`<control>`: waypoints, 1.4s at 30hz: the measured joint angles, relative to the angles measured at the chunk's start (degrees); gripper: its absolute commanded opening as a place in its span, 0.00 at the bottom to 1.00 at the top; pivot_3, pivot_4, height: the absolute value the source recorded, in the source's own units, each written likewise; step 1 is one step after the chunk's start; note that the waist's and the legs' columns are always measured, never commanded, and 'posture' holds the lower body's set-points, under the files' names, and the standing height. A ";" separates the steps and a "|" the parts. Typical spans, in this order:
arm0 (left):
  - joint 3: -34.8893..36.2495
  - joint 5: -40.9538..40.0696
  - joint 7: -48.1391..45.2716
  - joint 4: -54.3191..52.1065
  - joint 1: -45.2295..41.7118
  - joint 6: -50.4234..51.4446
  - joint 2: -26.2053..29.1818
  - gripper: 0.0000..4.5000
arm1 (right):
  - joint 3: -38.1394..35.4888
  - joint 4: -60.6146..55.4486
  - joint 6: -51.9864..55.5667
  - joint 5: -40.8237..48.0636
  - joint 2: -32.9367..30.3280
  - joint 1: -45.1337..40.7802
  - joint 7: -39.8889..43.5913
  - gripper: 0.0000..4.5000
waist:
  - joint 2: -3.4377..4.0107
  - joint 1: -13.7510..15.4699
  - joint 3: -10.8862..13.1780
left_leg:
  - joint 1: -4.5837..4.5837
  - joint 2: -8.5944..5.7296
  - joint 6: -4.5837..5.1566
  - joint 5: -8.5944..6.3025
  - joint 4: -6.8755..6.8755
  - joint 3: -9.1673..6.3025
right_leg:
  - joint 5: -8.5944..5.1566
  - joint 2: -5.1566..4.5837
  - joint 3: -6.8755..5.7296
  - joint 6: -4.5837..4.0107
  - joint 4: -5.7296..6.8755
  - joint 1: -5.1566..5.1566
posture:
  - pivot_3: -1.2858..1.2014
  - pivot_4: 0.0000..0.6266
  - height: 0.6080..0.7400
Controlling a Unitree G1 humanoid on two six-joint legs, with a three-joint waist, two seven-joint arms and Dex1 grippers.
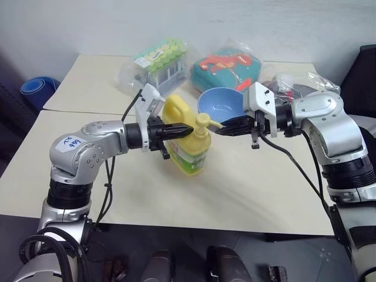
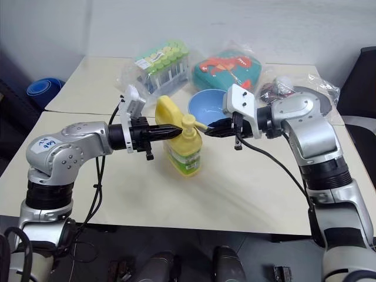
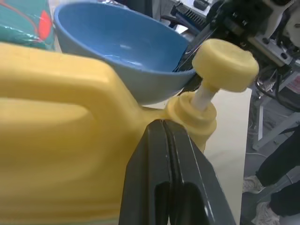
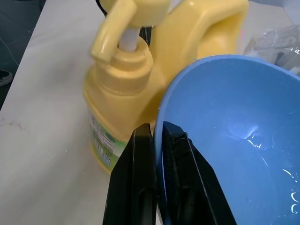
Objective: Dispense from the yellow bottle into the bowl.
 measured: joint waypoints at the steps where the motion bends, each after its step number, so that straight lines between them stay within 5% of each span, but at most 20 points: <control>1: 0.30 -0.22 -0.55 -0.08 0.00 -0.11 0.22 0.01 | -0.07 -0.38 -0.10 0.00 -0.71 0.65 -0.01 0.00 | 0.00 0.01 0.01 | -0.06 0.00 0.00 0.00 0.01 -0.04 | 0.00 0.00 -0.05 0.00 -0.02 -0.03 | 0.52 0.24 1.00; 10: 6.31 -5.38 -6.01 -1.33 -0.76 -1.48 2.20 0.01 | -4.91 -12.64 3.71 5.24 -9.58 10.35 2.87 0.00 | 0.04 -0.05 0.07 | -0.47 0.00 0.00 0.01 0.15 -0.23 | 0.00 -0.01 -0.24 0.00 0.00 -0.26 | 0.52 0.24 1.00; 19: 7.35 -8.06 -5.15 -2.02 -7.28 -3.05 -1.11 0.51 | -8.11 -25.32 14.77 13.58 -12.39 10.51 0.62 0.00 | 0.02 0.14 0.12 | -0.51 -0.06 -0.03 0.04 0.15 -0.32 | 0.00 -0.05 -0.28 0.01 -0.01 -0.24 | 0.52 0.24 1.00; 25: 0.48 -4.18 -5.59 0.06 -8.41 -4.04 -1.82 0.51 | -9.33 -28.95 18.83 17.01 -12.90 10.52 -2.44 0.00 | -0.01 0.11 0.13 | -0.52 -0.08 -0.01 0.05 0.15 -0.35 | 0.00 -0.04 -0.32 0.01 0.01 -0.24 | 0.52 0.24 1.00; 34: -0.55 -1.66 -5.59 1.95 -8.49 -5.79 -2.57 0.02 | -9.69 -30.85 20.77 18.86 -14.66 12.90 -5.36 0.00 | -0.01 0.14 0.14 | -0.53 -0.09 0.01 0.07 0.14 -0.35 | 0.01 -0.06 -0.32 0.01 0.01 -0.24 | 0.52 0.24 1.00; 42: -2.91 1.96 -5.41 1.47 -8.08 -8.34 -2.98 0.02 | -9.69 -31.97 21.27 20.33 -14.65 12.49 -7.76 0.00 | -0.01 0.16 0.13 | -0.52 -0.10 0.01 0.07 0.15 -0.36 | 0.01 -0.07 -0.32 0.01 0.01 -0.24 | 0.52 0.24 1.00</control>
